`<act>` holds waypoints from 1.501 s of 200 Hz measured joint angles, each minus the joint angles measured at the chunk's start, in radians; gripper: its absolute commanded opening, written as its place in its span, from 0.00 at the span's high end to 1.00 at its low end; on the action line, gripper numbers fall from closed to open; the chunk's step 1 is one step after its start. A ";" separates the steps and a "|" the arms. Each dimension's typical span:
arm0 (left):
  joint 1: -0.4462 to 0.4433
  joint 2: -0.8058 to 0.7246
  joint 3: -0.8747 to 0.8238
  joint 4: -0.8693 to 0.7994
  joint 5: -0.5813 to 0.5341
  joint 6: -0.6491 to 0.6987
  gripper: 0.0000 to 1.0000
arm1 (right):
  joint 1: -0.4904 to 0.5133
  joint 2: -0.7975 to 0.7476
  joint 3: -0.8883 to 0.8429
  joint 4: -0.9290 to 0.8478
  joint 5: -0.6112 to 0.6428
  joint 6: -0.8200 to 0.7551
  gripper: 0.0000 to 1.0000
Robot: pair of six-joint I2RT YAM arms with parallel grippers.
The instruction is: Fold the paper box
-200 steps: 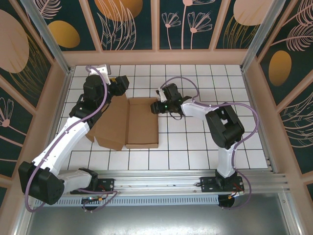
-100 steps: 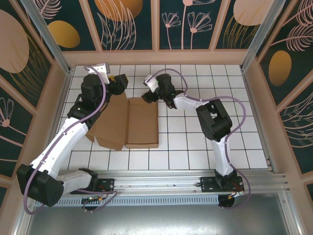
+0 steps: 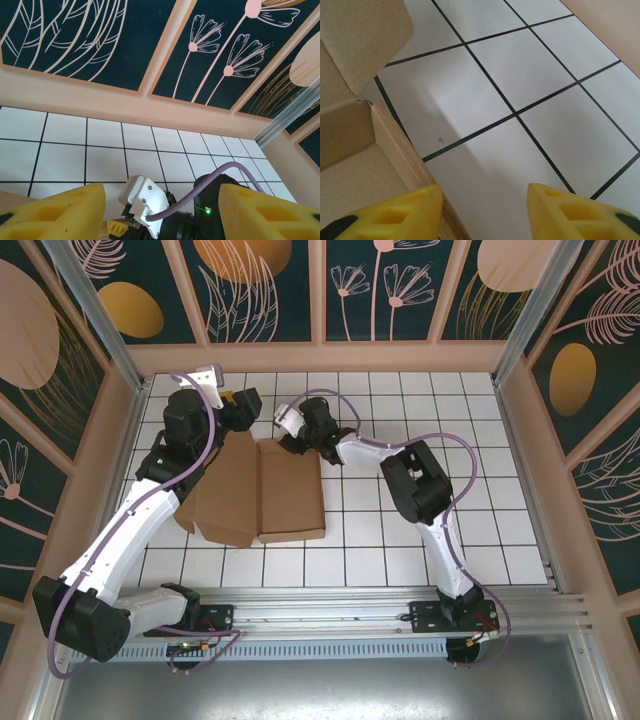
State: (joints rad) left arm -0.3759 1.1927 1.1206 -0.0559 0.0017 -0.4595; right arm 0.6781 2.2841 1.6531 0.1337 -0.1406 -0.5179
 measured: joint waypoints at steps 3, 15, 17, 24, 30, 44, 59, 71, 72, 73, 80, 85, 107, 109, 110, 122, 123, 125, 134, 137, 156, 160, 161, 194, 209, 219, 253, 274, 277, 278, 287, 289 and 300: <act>0.000 0.000 0.000 0.000 0.001 0.000 0.39 | 0.000 0.000 -0.001 0.001 0.003 0.000 0.56; 0.000 0.000 0.000 0.000 0.002 0.000 0.39 | 0.000 -0.003 -0.013 0.014 0.018 0.000 0.60; 0.000 0.000 0.000 0.000 0.002 0.000 0.39 | 0.000 -0.005 -0.016 0.014 0.019 -0.001 0.60; 0.000 0.000 0.000 0.000 0.003 0.000 0.39 | -0.001 -0.013 -0.030 0.020 0.029 0.003 0.61; 0.000 0.000 0.000 0.000 0.003 0.000 0.39 | -0.002 -0.023 -0.047 0.025 0.037 0.011 0.61; 0.000 -0.001 0.000 0.001 0.003 0.000 0.39 | -0.008 -0.056 -0.096 0.031 0.059 0.032 0.62; 0.000 -0.001 0.000 0.005 0.002 0.000 0.39 | -0.019 -0.100 -0.161 0.042 0.089 0.060 0.62; 0.000 -0.003 -0.001 0.008 0.003 0.000 0.39 | -0.031 -0.142 -0.221 0.048 0.121 0.084 0.62; 0.000 -0.003 -0.001 0.008 0.003 0.000 0.39 | -0.031 -0.145 -0.225 0.048 0.123 0.087 0.62; 0.000 -0.003 -0.001 0.009 0.003 0.000 0.39 | -0.032 -0.147 -0.228 0.048 0.126 0.090 0.62; 0.000 -0.005 -0.002 0.011 0.003 0.000 0.39 | -0.040 -0.174 -0.263 0.050 0.146 0.111 0.62; 0.000 -0.006 -0.002 0.013 0.003 0.000 0.39 | -0.045 -0.192 -0.286 0.048 0.158 0.124 0.62; 0.000 -0.011 -0.002 0.019 0.002 0.000 0.38 | -0.068 -0.281 -0.396 0.031 0.197 0.199 0.60; 0.000 -0.011 -0.002 0.020 0.002 0.000 0.38 | -0.070 -0.290 -0.407 0.030 0.198 0.207 0.60; 0.000 -0.011 -0.002 0.021 0.002 0.000 0.38 | -0.071 -0.292 -0.410 0.029 0.198 0.208 0.60; 0.000 -0.012 -0.003 0.026 0.003 0.000 0.39 | -0.081 -0.346 -0.470 0.009 0.204 0.237 0.57; 0.000 -0.012 -0.003 0.026 0.003 -0.001 0.39 | -0.081 -0.349 -0.472 0.008 0.204 0.237 0.57; 0.000 -0.013 -0.003 0.027 0.003 -0.001 0.39 | -0.082 -0.357 -0.480 0.003 0.204 0.239 0.57; 0.000 -0.014 -0.006 0.031 0.008 -0.001 0.39 | -0.086 -0.386 -0.509 -0.012 0.204 0.252 0.55; 0.000 -0.014 -0.008 0.033 0.010 -0.001 0.38 | -0.087 -0.392 -0.515 -0.018 0.204 0.253 0.54; 0.000 -0.015 -0.019 0.047 0.017 -0.001 0.39 | -0.094 -0.421 -0.523 -0.071 0.189 0.262 0.50; 0.000 -0.015 -0.022 0.049 0.017 -0.002 0.39 | -0.096 -0.425 -0.523 -0.082 0.185 0.265 0.49; 0.000 -0.015 -0.022 0.049 0.018 -0.001 0.38 | -0.097 -0.426 -0.523 -0.086 0.183 0.265 0.49; 0.000 -0.017 -0.031 0.055 0.020 -0.001 0.38 | -0.157 -0.432 -0.441 -0.246 0.074 0.264 0.37; 0.000 -0.024 -0.038 0.056 0.021 -0.002 0.38 | -0.196 -0.432 -0.362 -0.314 -0.008 0.235 0.30; 0.000 -0.029 -0.041 0.056 0.020 -0.002 0.38 | -0.212 -0.432 -0.311 -0.349 -0.054 0.209 0.28; 0.000 -0.045 -0.050 0.060 0.020 -0.001 0.38 | -0.206 -0.376 -0.158 -0.454 -0.148 0.130 0.28; 0.000 -0.061 -0.068 0.064 0.020 -0.001 0.37 | -0.196 -0.295 -0.121 -0.470 -0.123 0.111 0.32; 0.000 -0.063 -0.071 0.065 0.020 -0.001 0.37 | -0.193 -0.284 -0.120 -0.473 -0.118 0.108 0.32; 0.000 -0.064 -0.072 0.066 0.020 -0.001 0.37 | -0.193 -0.282 -0.120 -0.475 -0.116 0.109 0.32; 0.000 -0.069 -0.082 0.071 0.020 -0.002 0.37 | -0.190 -0.249 -0.119 -0.488 -0.093 0.104 0.34; 0.000 -0.070 -0.085 0.072 0.020 -0.002 0.37 | -0.188 -0.242 -0.119 -0.489 -0.088 0.104 0.34; 0.000 -0.073 -0.095 0.076 0.020 -0.001 0.37 | -0.185 -0.211 -0.119 -0.492 -0.081 0.107 0.37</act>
State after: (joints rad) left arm -0.3759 1.1194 1.0256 0.0196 0.0219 -0.4606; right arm 0.4931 2.0727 1.5341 -0.3588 -0.2214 -0.4110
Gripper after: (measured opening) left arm 0.626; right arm 0.661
